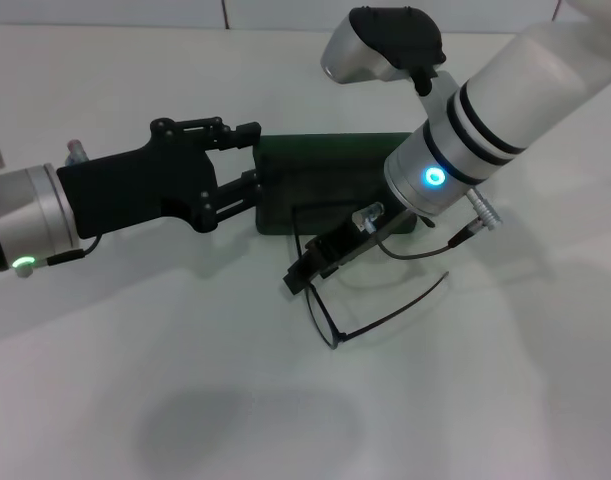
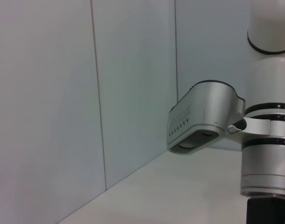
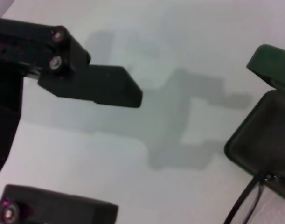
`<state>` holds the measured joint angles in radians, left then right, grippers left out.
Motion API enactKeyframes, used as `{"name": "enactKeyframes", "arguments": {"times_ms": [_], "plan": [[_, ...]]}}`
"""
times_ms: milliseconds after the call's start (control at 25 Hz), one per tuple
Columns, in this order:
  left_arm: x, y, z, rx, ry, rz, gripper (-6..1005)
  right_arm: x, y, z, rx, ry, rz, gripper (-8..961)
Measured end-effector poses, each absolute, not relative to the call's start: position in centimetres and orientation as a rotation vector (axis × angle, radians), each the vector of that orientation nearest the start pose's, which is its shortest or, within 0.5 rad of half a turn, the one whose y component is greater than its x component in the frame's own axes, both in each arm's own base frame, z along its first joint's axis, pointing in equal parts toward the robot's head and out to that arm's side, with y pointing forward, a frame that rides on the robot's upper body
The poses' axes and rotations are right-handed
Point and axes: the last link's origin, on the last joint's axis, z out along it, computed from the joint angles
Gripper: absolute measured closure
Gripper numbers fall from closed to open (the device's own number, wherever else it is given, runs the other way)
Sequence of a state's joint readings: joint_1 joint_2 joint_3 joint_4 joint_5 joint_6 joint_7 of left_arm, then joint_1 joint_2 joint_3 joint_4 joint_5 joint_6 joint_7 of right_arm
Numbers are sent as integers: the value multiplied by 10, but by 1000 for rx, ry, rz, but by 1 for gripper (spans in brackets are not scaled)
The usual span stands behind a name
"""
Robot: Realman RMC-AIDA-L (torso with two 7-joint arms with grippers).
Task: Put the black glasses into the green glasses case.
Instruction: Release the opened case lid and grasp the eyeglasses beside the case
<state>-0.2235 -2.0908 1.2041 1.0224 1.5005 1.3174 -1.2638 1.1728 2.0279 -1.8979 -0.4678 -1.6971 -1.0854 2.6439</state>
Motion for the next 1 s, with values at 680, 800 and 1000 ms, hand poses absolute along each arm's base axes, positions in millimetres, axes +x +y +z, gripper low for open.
{"name": "enactKeyframes", "arguments": {"times_ms": [680, 800, 1000], "plan": [[-241, 308, 3, -2560, -295, -757, 544, 98, 383, -125, -2806, 1272, -238, 652], [-242, 308, 2, -2560, -302, -757, 545, 99, 379, -126, -2818, 1275, -215, 694], [-243, 307, 2, -2563, -309, -759, 545, 102, 370, -127, -2839, 1295, -159, 705]]}}
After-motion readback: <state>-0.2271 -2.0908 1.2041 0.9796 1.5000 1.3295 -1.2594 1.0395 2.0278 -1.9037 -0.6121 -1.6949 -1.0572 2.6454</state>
